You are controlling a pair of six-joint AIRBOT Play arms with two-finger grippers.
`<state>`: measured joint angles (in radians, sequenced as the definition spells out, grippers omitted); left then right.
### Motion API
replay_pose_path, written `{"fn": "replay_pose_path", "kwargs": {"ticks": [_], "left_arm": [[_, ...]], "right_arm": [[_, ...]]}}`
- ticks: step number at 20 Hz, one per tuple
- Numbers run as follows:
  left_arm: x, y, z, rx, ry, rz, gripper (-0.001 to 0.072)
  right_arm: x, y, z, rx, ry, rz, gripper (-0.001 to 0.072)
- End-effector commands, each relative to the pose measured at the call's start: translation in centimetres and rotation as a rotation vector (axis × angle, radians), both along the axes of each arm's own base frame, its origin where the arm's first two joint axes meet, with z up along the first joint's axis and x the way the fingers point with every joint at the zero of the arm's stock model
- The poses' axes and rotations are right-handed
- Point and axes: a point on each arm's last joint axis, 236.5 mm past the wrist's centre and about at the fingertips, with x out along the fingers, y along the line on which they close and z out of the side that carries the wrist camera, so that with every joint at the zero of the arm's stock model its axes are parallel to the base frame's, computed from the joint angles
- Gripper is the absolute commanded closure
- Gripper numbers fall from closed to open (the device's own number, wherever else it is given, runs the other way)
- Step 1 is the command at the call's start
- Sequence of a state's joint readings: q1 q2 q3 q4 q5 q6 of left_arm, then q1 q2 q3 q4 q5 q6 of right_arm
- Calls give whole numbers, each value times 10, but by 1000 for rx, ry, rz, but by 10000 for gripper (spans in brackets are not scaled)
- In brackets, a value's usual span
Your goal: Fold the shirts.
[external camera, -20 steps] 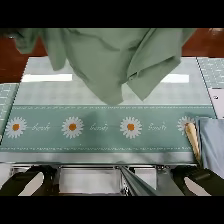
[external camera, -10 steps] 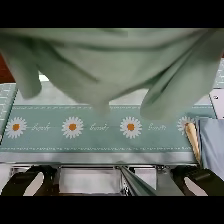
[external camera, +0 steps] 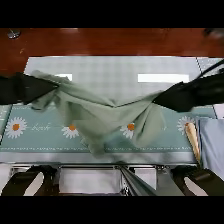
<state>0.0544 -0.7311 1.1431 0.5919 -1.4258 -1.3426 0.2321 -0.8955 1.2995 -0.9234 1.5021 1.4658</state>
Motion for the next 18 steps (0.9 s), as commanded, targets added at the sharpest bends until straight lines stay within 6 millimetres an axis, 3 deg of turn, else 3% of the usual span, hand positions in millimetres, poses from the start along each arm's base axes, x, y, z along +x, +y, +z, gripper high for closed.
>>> {"fn": "replay_pose_path", "kwargs": {"ticks": [1, 3, 6, 9, 11, 12, 13, 15, 16, 18], "left_arm": [[55, 3, -95, -25, 127, 138, 679], [100, -4, -126, -13, 111, 219, 678], [157, -28, -156, 20, 68, 283, 678], [187, -62, -186, 46, 100, 256, 678], [195, -77, -197, 53, 129, 217, 645], [198, -81, -197, 52, 139, 200, 373], [201, -80, -195, 50, 149, 187, 16], [197, -61, -187, 83, 172, 127, 2], [191, -41, -186, 109, 225, 110, 3], [169, 17, -208, 190, 445, 157, 4]], "right_arm": [[60, -23, -95, -105, 37, -205, 686], [112, -34, -123, -131, 12, -325, 686], [180, -39, -151, -61, 48, -444, 686], [228, -43, -170, 34, 129, -525, 685], [246, -45, -175, 115, 196, -561, 663], [251, -50, -173, 145, 222, -568, 417], [252, -58, -169, 171, 248, -566, 64], [238, -87, -158, 166, 295, -523, 91], [222, -107, -152, 148, 333, -486, 91], [178, -160, -155, 13, 400, -454, 91]]}}
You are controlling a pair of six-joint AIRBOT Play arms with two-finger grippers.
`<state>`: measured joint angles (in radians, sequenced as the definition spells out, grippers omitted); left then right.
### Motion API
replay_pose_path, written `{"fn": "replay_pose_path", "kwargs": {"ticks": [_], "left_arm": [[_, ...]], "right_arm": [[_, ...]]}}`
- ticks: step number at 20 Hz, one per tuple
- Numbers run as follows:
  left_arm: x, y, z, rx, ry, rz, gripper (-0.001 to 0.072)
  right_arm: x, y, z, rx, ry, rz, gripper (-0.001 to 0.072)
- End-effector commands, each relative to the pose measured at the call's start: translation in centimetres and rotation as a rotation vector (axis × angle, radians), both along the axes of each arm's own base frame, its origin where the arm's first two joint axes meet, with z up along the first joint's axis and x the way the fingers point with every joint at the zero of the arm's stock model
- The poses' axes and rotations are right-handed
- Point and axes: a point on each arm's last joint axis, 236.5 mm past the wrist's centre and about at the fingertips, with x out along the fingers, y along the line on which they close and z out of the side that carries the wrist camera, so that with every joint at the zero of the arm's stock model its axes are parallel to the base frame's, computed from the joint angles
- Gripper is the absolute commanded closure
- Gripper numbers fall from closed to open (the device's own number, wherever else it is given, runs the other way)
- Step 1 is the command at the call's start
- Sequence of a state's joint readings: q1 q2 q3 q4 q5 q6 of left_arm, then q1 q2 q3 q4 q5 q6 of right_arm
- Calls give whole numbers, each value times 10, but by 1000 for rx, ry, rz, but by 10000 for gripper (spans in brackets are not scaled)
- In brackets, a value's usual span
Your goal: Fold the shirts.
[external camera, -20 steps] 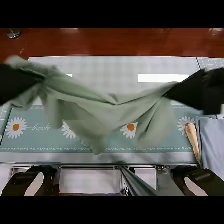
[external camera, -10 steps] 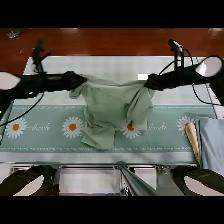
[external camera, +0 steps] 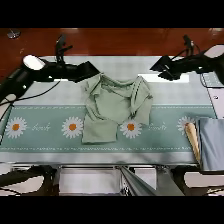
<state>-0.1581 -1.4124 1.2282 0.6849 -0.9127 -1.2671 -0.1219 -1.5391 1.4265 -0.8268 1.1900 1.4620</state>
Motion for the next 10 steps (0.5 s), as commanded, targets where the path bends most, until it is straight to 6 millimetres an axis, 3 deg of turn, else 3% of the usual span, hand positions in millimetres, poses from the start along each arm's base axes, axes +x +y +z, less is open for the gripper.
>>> {"fn": "replay_pose_path", "kwargs": {"ticks": [1, 2, 4, 5, 7, 10], "left_arm": [[-45, 79, -37, 128, 320, -19, 4], [-68, 99, -52, 155, 415, -30, 4], [-103, 112, -81, 135, 533, -17, 4], [-119, 105, -97, 105, 558, -15, 4], [-141, 77, -119, -15, 591, 4, 4], [-139, 52, -142, -104, 582, 104, 4]], "right_arm": [[-71, -82, -6, -151, 182, 75, 91], [-92, -111, -13, -238, 213, 26, 92], [-121, -135, -32, -260, 215, -116, 92], [-136, -132, -45, -226, 217, -178, 92], [-168, -101, -70, -124, 205, -211, 92], [-207, -56, -92, 2, 198, -198, 92]]}}
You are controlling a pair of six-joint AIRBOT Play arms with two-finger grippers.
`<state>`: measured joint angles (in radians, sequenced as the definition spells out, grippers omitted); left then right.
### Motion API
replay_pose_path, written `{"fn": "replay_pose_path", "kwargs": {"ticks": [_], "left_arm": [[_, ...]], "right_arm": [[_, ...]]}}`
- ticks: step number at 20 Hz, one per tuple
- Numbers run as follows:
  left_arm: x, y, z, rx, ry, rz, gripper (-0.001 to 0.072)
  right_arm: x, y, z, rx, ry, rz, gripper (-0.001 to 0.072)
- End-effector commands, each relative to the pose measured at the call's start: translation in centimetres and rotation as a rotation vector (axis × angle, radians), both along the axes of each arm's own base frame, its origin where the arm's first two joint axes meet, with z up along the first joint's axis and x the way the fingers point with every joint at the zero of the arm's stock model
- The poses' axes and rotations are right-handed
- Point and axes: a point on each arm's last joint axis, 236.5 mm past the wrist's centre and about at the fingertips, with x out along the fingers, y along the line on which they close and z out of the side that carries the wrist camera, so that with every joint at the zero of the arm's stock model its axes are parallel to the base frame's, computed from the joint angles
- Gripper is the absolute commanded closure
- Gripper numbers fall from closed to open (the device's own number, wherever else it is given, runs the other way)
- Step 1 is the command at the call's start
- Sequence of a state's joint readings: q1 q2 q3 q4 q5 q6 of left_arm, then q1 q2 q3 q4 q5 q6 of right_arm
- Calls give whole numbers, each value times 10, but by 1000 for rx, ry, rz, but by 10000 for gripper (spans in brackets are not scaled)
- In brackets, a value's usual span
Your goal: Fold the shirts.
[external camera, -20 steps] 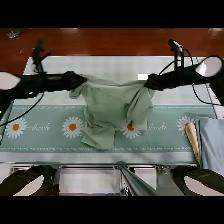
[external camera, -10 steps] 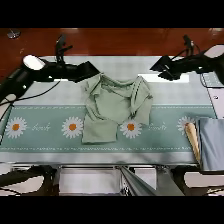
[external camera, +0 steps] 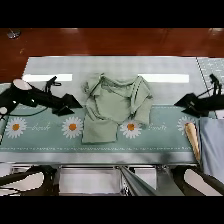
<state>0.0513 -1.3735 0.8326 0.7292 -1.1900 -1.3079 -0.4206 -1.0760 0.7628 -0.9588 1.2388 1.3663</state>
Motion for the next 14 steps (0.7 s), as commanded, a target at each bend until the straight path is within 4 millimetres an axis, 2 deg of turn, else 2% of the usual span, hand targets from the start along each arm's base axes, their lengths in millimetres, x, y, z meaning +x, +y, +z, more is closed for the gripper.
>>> {"fn": "replay_pose_path", "kwargs": {"ticks": [1, 3, 6, 8, 10, 11, 12, 13, 14], "left_arm": [[-5, -23, -22, -59, 6, 118, 4], [0, -41, -22, -52, -33, 115, 4], [1, -66, -35, -6, -68, 88, 6], [-1, -83, -39, -19, -45, 39, 7], [4, -101, -35, -63, -17, 10, 10], [8, -108, -32, -82, -13, 2, 84], [11, -114, -29, -93, -19, -22, 445], [15, -118, -25, -104, -36, -48, 671], [18, -121, -21, -110, -46, -57, 679]], "right_arm": [[-44, 34, -28, 97, -15, -42, 92], [-59, 41, -37, 107, 13, -35, 92], [-75, 50, -46, 134, 58, -18, 92], [-81, 53, -48, 142, 73, -2, 92], [-80, 53, -47, 147, 73, -4, 93], [-80, 54, -48, 144, 72, -1, 93], [-80, 56, -48, 136, 70, 10, 92], [-79, 60, -50, 130, 72, 20, 93], [-77, 65, -52, 122, 73, 28, 92]]}}
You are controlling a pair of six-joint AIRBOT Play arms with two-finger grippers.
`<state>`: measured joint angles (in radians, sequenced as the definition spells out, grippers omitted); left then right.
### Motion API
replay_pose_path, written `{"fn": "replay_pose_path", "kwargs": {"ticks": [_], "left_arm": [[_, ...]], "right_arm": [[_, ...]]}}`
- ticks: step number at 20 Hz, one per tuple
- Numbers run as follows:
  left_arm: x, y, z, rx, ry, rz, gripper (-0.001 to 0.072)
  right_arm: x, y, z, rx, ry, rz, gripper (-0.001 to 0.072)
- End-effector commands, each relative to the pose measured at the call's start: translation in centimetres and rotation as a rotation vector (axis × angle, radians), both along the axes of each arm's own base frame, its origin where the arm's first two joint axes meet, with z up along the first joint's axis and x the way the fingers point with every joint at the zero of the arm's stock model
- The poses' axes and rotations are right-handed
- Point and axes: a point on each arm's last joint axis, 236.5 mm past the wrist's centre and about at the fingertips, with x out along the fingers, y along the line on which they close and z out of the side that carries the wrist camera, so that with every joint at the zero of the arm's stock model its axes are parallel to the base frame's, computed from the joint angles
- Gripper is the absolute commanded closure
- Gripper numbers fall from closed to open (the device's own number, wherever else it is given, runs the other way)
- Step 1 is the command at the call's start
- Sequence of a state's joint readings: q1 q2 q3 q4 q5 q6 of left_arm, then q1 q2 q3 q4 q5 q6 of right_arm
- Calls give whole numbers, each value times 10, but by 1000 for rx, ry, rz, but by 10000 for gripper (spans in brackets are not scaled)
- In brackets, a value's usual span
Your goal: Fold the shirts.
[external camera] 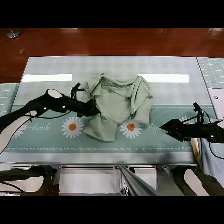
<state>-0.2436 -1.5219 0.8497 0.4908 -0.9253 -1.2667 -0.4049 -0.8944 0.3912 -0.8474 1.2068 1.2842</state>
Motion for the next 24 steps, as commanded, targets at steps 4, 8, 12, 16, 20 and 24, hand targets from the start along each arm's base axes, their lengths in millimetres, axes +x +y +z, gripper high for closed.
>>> {"fn": "replay_pose_path", "kwargs": {"ticks": [4, 8, 12, 16, 20, 24], "left_arm": [[8, -22, 21, -60, -24, -77, 679], [-6, -26, 25, -85, -21, -149, 678], [-10, -26, 27, -92, -10, -161, 679], [-26, -29, 33, -125, -15, -250, 679], [-30, -21, 54, -181, -14, -304, 679], [20, 21, 152, -227, -253, -271, 680]], "right_arm": [[27, 24, -15, -16, -16, -51, 92], [49, 61, -24, 45, -8, -41, 93], [68, 93, -35, 57, 52, 43, 93], [85, 114, -33, 85, 81, 111, 401], [113, 113, 5, 86, -11, 221, 686], [168, 77, 106, -13, -215, 276, 686]]}}
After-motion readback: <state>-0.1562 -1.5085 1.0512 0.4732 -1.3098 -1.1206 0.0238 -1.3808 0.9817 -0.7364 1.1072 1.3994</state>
